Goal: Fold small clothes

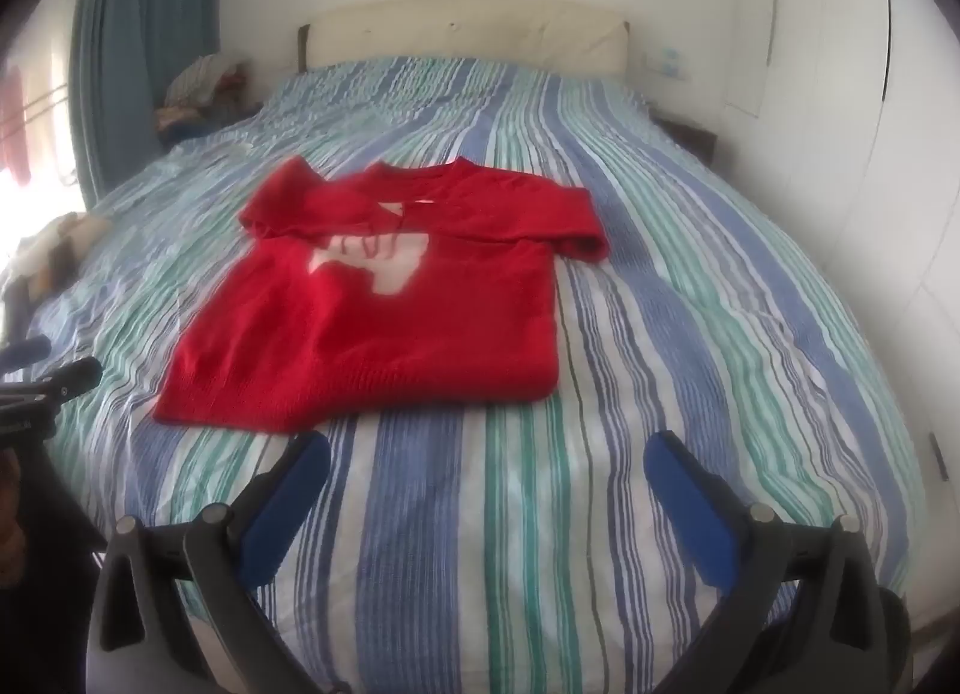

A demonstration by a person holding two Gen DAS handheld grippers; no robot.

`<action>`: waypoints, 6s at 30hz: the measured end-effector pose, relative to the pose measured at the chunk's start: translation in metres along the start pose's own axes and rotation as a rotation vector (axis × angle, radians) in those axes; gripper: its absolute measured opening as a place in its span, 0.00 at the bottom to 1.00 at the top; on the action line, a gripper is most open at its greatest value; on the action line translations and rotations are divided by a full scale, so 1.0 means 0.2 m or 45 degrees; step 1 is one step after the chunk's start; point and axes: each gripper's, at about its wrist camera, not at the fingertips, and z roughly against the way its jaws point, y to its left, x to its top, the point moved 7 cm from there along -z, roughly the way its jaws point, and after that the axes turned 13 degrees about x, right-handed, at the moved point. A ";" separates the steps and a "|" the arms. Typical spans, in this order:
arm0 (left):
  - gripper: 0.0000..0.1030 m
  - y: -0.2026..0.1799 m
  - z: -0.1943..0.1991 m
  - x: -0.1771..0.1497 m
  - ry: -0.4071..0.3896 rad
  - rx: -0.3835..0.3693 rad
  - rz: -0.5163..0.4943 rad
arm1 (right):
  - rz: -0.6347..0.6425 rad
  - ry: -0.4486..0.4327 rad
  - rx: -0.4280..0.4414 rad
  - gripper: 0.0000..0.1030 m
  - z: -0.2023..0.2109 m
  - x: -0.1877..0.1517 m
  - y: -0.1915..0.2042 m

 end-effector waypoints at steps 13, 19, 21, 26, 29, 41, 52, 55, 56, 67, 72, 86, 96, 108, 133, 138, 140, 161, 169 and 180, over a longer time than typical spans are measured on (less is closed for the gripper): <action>1.00 -0.03 0.00 -0.02 0.005 -0.008 -0.038 | -0.018 0.016 -0.017 1.00 -0.02 0.00 0.00; 1.00 -0.03 0.01 -0.02 0.005 -0.035 -0.015 | -0.021 0.015 -0.020 1.00 -0.03 0.00 0.00; 1.00 -0.03 0.02 -0.02 0.002 -0.035 -0.016 | -0.024 0.017 -0.021 1.00 -0.03 0.00 0.00; 1.00 -0.04 0.02 -0.02 0.004 -0.037 -0.017 | -0.030 0.020 -0.018 1.00 -0.03 -0.01 0.01; 1.00 -0.04 0.02 -0.02 0.004 -0.038 -0.018 | -0.032 0.022 -0.016 1.00 -0.03 -0.01 0.01; 1.00 -0.04 0.00 -0.03 0.026 -0.045 -0.013 | -0.040 0.031 -0.012 1.00 -0.06 -0.01 0.03; 1.00 -0.04 -0.02 -0.04 0.040 -0.050 -0.019 | -0.053 0.048 0.000 1.00 -0.08 -0.02 0.04; 1.00 -0.05 -0.02 -0.05 0.043 -0.048 -0.023 | -0.055 0.052 0.002 1.00 -0.09 -0.02 0.04; 1.00 -0.05 -0.02 -0.05 0.044 -0.049 -0.025 | -0.055 0.052 0.003 1.00 -0.09 -0.02 0.04; 1.00 -0.05 -0.02 -0.06 0.051 -0.052 -0.024 | -0.061 0.063 0.004 1.00 -0.10 -0.04 0.04; 1.00 -0.05 -0.02 -0.07 0.053 -0.054 -0.028 | -0.064 0.073 0.005 1.00 -0.10 -0.05 0.04; 1.00 -0.05 -0.02 -0.07 0.058 -0.057 -0.029 | -0.064 0.082 0.006 1.00 -0.11 -0.06 0.04; 1.00 -0.05 -0.02 -0.08 0.061 -0.056 -0.030 | -0.065 0.083 0.005 1.00 -0.11 -0.06 0.05; 1.00 -0.05 -0.04 -0.09 0.075 -0.058 -0.029 | -0.064 0.086 0.003 1.00 -0.12 -0.07 0.05; 1.00 -0.05 -0.06 -0.11 0.104 -0.066 -0.022 | -0.067 0.095 0.005 1.00 -0.13 -0.09 0.06; 1.00 -0.05 -0.07 -0.11 0.109 -0.065 -0.021 | -0.066 0.094 0.005 1.00 -0.13 -0.09 0.06; 1.00 -0.05 -0.08 -0.12 0.116 -0.071 -0.017 | -0.067 0.093 0.004 1.00 -0.13 -0.09 0.05; 0.88 -0.20 -0.46 -0.08 0.389 -0.570 0.114 | -0.457 0.153 0.697 0.82 -0.63 0.08 -0.52; 0.43 -0.24 -0.49 0.01 0.417 -0.697 0.190 | -0.513 0.158 1.392 0.76 -0.66 0.24 -0.23; 0.50 -0.24 -0.47 -0.04 0.422 -0.705 0.150 | -0.149 0.350 1.500 0.76 -0.50 0.14 -0.01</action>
